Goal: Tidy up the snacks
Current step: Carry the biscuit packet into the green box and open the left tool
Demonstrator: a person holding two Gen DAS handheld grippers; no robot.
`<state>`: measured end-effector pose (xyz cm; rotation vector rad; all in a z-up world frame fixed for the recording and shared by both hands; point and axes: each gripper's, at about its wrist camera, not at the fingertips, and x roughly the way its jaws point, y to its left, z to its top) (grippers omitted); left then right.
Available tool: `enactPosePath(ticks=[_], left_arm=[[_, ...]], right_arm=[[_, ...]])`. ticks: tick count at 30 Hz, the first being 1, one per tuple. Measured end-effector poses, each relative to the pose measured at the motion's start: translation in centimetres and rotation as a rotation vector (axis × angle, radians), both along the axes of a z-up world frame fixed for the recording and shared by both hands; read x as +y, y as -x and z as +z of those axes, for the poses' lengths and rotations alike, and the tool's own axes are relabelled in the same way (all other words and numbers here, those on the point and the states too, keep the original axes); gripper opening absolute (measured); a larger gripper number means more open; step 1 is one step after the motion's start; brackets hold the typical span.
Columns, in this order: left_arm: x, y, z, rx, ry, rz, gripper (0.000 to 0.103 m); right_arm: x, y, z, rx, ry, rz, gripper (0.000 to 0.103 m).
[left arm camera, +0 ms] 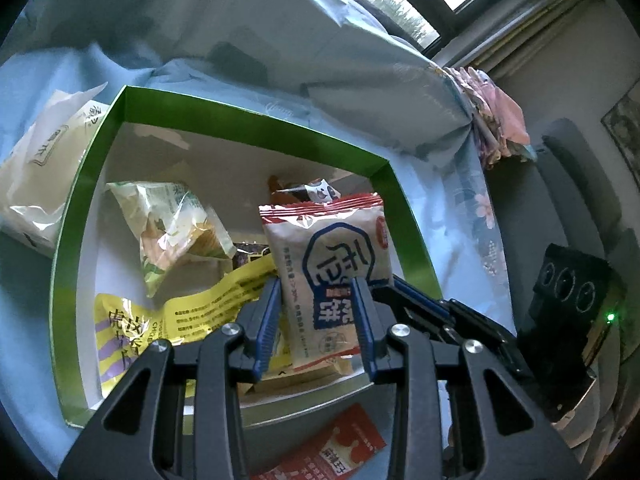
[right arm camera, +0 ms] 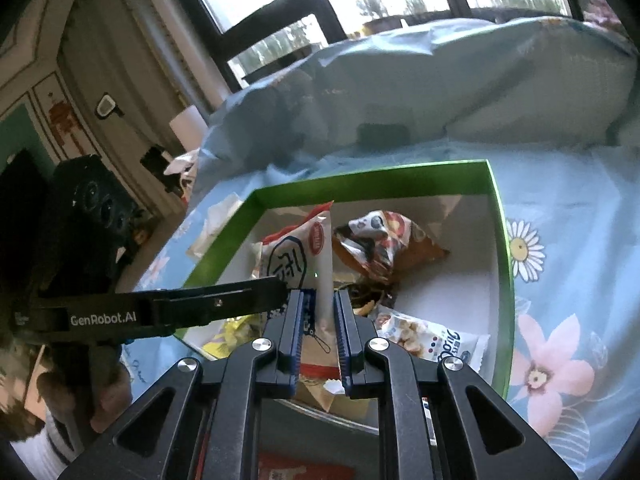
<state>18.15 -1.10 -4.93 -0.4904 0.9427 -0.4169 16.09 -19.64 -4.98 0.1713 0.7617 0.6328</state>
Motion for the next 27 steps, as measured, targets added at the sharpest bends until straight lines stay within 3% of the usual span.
enactPosePath(ticks=[7,13,18,20,22,25,27], left_arm=[[-0.2,0.1,0.1,-0.015,-0.025,0.005,0.034],[-0.4,0.4,0.5,-0.033,-0.003,0.004,0.053],[-0.3,0.7,1.3,-0.072,-0.02,0.003,0.061],[-0.2,0.8,1.5,-0.079,-0.027,0.008,0.065],[-0.1,0.9,1.5,-0.078,-0.032,0.015,0.065],[0.0,1.0,1.7,-0.081,-0.055,0.031,0.066],[0.0,1.1,1.8,-0.084,-0.071,0.041,0.074]], right_arm=[[0.2,-0.3,-0.4,0.018,0.008,-0.019,0.018],[0.0,-0.7,-0.6,0.022,0.023,-0.053,0.018],[-0.9,-0.7,-0.5,0.026,0.017,-0.091,0.019],[-1.2,-0.5,-0.3,0.02,0.014,-0.102,0.024],[-1.6,-0.3,0.0,0.015,0.013,-0.116,0.036],[-2.1,-0.1,0.4,0.006,-0.002,-0.126,0.04],[-2.4,0.1,0.8,-0.002,-0.007,-0.131,0.041]])
